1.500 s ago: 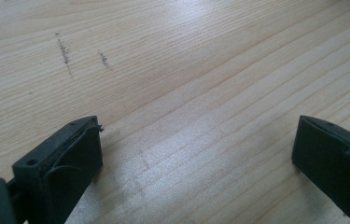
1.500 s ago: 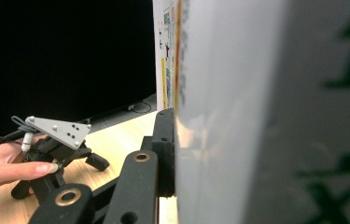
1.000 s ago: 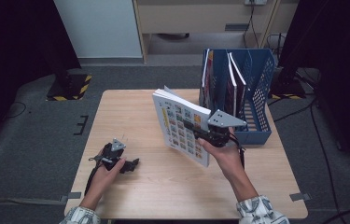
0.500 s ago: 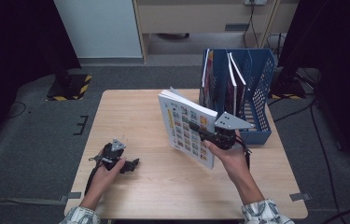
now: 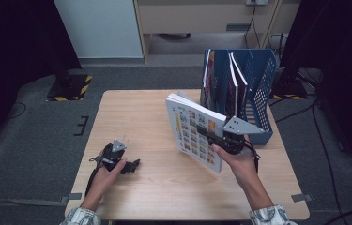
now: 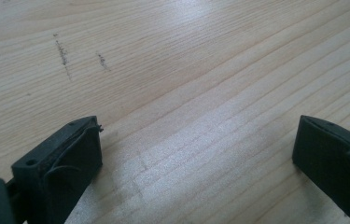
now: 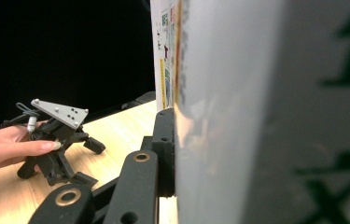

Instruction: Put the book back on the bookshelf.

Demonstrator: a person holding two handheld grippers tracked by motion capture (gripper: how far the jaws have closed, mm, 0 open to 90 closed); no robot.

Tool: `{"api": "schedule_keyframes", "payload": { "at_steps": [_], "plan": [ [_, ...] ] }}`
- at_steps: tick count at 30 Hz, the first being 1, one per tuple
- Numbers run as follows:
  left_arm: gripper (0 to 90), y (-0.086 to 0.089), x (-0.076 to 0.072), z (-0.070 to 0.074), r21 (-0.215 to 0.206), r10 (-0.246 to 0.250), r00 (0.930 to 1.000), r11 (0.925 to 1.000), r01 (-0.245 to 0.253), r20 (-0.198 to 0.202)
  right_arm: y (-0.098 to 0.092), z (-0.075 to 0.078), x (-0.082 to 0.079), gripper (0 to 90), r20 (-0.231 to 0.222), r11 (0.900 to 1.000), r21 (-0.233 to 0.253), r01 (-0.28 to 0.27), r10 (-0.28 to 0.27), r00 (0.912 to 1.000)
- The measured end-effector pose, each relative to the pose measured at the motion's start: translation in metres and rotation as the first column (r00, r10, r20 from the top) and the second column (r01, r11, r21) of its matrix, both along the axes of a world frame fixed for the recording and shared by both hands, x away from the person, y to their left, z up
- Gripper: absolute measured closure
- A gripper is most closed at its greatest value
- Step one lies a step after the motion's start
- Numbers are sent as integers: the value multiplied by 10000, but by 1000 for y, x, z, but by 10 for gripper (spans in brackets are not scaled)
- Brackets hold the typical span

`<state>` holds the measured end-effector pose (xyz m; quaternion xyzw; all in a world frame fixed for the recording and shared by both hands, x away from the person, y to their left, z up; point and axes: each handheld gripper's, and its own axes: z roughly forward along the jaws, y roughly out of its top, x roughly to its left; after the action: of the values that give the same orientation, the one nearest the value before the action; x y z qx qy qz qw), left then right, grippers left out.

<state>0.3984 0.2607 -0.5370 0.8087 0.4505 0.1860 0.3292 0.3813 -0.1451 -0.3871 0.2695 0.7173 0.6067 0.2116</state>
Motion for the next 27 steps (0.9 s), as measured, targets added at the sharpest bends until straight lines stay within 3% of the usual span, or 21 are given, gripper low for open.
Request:
{"api": "schedule_keyframes", "payload": {
  "at_steps": [27],
  "plan": [
    [3, 0, 0, 0, 12, 0, 10000, 10000, 0, 2, -40, 2, -20, 738, 19, 9988, 154, 469, -469, 9989]
  ]
}}
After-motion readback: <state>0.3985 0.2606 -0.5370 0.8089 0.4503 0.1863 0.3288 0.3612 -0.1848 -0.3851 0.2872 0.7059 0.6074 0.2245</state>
